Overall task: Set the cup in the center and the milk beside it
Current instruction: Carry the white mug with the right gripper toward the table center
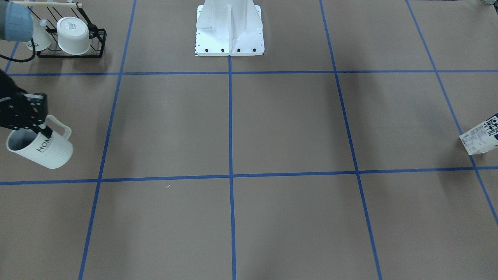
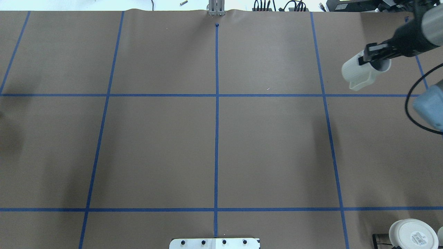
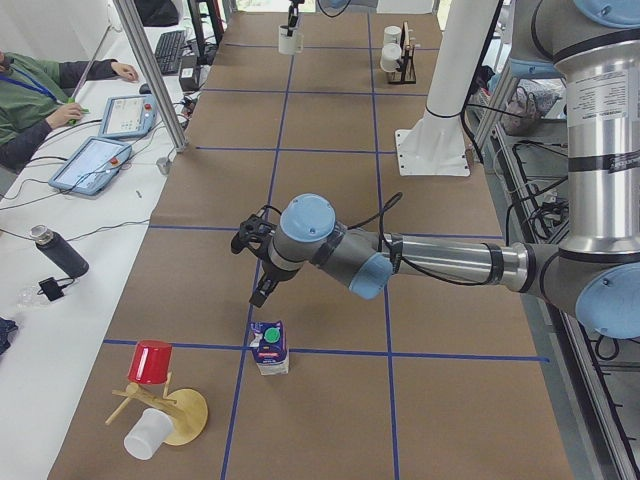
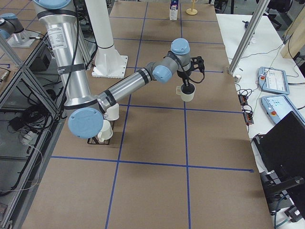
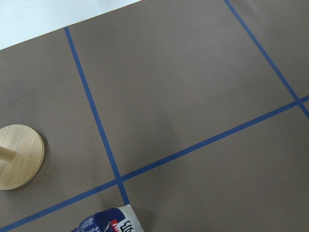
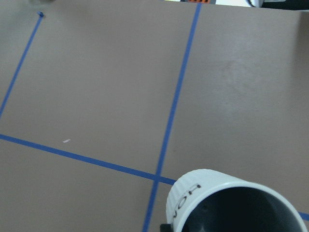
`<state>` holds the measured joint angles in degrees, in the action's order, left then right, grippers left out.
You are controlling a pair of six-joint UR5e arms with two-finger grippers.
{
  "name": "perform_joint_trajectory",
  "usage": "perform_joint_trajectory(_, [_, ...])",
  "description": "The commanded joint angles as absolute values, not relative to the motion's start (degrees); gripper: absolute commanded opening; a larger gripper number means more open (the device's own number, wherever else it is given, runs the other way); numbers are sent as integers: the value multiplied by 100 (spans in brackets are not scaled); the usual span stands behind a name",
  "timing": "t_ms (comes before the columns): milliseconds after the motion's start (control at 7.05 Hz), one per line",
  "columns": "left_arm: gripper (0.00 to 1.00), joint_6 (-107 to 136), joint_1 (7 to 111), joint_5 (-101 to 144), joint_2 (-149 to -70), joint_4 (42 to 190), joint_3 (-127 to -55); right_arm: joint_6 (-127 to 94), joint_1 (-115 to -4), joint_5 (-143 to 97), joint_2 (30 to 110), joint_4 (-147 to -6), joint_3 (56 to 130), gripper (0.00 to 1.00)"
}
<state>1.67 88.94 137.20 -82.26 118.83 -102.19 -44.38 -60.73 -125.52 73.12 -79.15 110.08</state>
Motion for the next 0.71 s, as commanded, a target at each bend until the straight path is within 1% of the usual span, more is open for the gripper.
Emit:
perform_joint_trajectory(0, [98, 167, 8895, 13720, -8227, 11883, -10204, -5560, -4594, -11124, 5939, -9791, 11057, 0])
perform_joint_trajectory(284, [98, 176, 8895, 13720, -8227, 11883, -10169, -6308, -3459, -10182, 5233, -10010, 10821, 0])
perform_joint_trajectory(426, [98, 176, 8895, 13720, -8227, 11883, -10152, -6406, -2932, -9647, 4934, -10037, 10550, 0])
perform_joint_trajectory(567, [98, 176, 8895, 13720, -8227, 11883, -10108, -6599, -2596, -9337, 4496, -10081, 10060, 0])
